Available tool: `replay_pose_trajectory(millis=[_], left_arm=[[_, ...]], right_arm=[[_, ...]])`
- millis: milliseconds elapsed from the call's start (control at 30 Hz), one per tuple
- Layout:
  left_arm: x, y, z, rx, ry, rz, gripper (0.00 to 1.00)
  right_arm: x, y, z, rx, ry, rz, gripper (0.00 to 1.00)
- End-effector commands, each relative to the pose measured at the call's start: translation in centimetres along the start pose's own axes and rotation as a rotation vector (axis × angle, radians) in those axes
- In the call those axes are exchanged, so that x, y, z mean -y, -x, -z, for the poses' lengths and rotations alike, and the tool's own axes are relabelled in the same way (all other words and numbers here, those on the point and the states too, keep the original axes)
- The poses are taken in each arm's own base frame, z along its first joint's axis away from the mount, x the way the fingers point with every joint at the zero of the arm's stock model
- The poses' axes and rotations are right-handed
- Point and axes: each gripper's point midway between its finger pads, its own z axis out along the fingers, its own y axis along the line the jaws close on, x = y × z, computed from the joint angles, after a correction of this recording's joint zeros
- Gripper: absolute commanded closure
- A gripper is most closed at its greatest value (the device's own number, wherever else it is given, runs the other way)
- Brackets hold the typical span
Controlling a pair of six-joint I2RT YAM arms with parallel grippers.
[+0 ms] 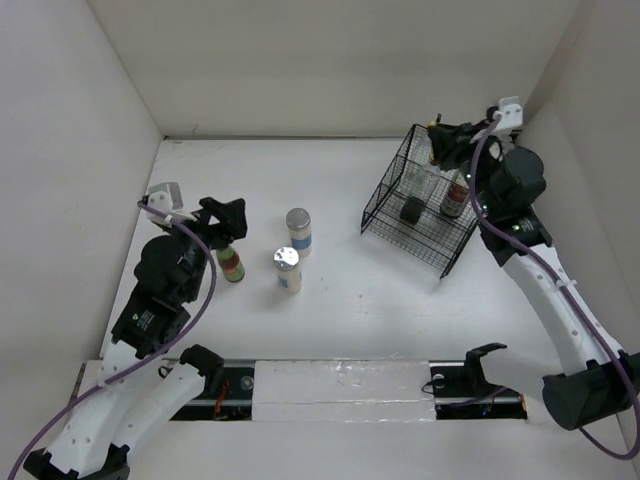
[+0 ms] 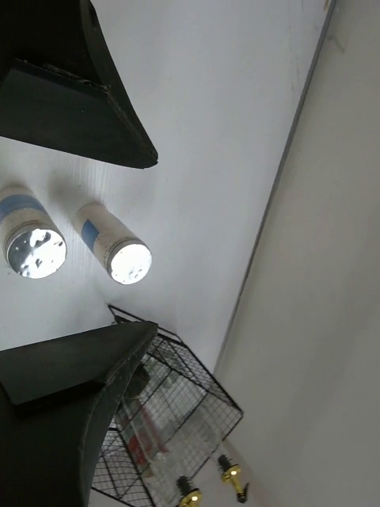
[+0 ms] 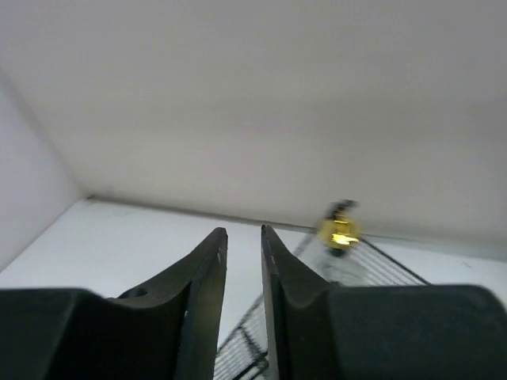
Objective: Organize the condiment bottles
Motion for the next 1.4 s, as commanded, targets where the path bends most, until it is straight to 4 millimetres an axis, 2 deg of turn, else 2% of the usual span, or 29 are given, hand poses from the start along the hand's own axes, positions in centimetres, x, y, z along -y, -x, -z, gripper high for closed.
replay_pose_trajectory(millis=[0,33,67,100,133,200,233,267,300,333,367,400,433,500,533,600,633,667,700,733,767,800,933,967,1033,1200,1300,1333,1367], left_arm=[[-2.5,3.5,1.4,0.16,0.138,0.097,0.26],[-3.1,3.6,1.8,0.172,0.164,0.113,0.26],[-3.5,4.2,2.1,0.201,0.185,0.152,0.25],[-4.2,4.5,2.7,0.218,0.212,0.171,0.25],[-5.2,4.9,3.1,0.25,0.265,0.196,0.23],[-5.8,6.0,4.0,0.3,0.294,0.249,0.19],[-6.3,6.1,4.2,0.311,0.322,0.257,0.17],[-6.5,6.5,4.7,0.325,0.327,0.263,0.17],[-6.3,7.0,4.8,0.333,0.322,0.269,0.16],[-6.5,7.3,5.2,0.348,0.324,0.276,0.16],[-6.6,7.4,5.3,0.354,0.334,0.277,0.16],[-6.6,7.6,5.7,0.364,0.327,0.284,0.16],[-6.7,7.9,6.1,0.375,0.321,0.282,0.16],[-6.5,8.5,6.4,0.398,0.307,0.287,0.16],[-6.6,8.6,6.7,0.408,0.302,0.286,0.16],[-6.5,9.0,7.0,0.422,0.292,0.296,0.16],[-6.7,8.5,6.7,0.412,0.3,0.28,0.16],[-6.5,8.3,6.5,0.405,0.286,0.279,0.16],[-5.9,8.7,6.7,0.416,0.253,0.279,0.16],[-5.8,8.4,6.4,0.409,0.246,0.277,0.16],[-5.9,8.4,6.4,0.408,0.247,0.268,0.16],[-5.9,8.4,6.4,0.408,0.247,0.268,0.16],[-6.0,8.2,6.5,0.407,0.249,0.259,0.16],[-5.9,8.1,6.4,0.402,0.24,0.257,0.16],[-5.7,7.9,6.2,0.396,0.226,0.248,0.16],[-5.5,7.8,6.2,0.392,0.218,0.247,0.16],[-5.5,7.4,6.0,0.381,0.214,0.242,0.16],[-5.5,7.6,6.2,0.388,0.21,0.246,0.16],[-5.5,7.6,6.2,0.388,0.21,0.246,0.16]], right_arm=[[-9.5,-2.1,0.8,-0.097,0.373,-0.004,0.72],[-11.2,-2.7,0.9,-0.113,0.428,-0.012,0.74],[-12.9,-4.9,0.6,-0.166,0.479,-0.022,0.75],[-14.6,-5.9,0.7,-0.193,0.532,-0.03,0.75],[-18.1,-7.3,1.7,-0.223,0.644,-0.032,0.75],[-21.6,-10.2,1.3,-0.282,0.721,-0.035,0.76],[-24.9,-11.2,2.5,-0.304,0.805,-0.034,0.76],[-26.6,-11.2,2.5,-0.299,0.841,-0.025,0.76],[-28.2,-13.7,2.3,-0.34,0.864,-0.007,0.75],[-29.6,-14.3,2.4,-0.346,0.885,0.002,0.75],[-31.9,-14.8,3.3,-0.351,0.935,0.008,0.71],[-33.2,-14.4,3.0,-0.333,0.958,0.012,0.67],[-34.3,-16.7,2.8,-0.374,0.97,0.016,0.54],[-36.7,-17.0,2.9,-0.37,1.018,0.009,0.4],[-37.4,-19.3,2.8,-0.414,1.024,0.014,0.28],[-38.7,-20.8,3.0,-0.437,1.036,0.028,0.2],[-39.0,-20.7,2.2,-0.425,1.025,0.029,0.18],[-39.6,-22.8,2.4,-0.461,1.036,0.05,0.15],[-40.0,-23.8,2.7,-0.486,1.046,0.065,0.14],[-40.5,-23.6,2.2,-0.48,1.046,0.064,0.14],[-41.0,-25.3,2.6,-0.509,1.066,0.083,0.13],[-41.0,-26.1,2.6,-0.531,1.067,0.096,0.13],[-42.7,-26.9,2.6,-0.528,1.091,0.104,0.12],[-43.1,-26.3,2.1,-0.517,1.092,0.102,0.12],[-43.6,-27.6,2.1,-0.541,1.111,0.1,0.12],[-45.7,-28.8,3.3,-0.561,1.162,0.097,0.12],[-46.5,-30.3,3.4,-0.572,1.17,0.099,0.19],[-46.7,-29.7,3.1,-0.556,1.172,0.096,0.19],[-46.8,-30.1,3.1,-0.566,1.167,0.085,0.26]])
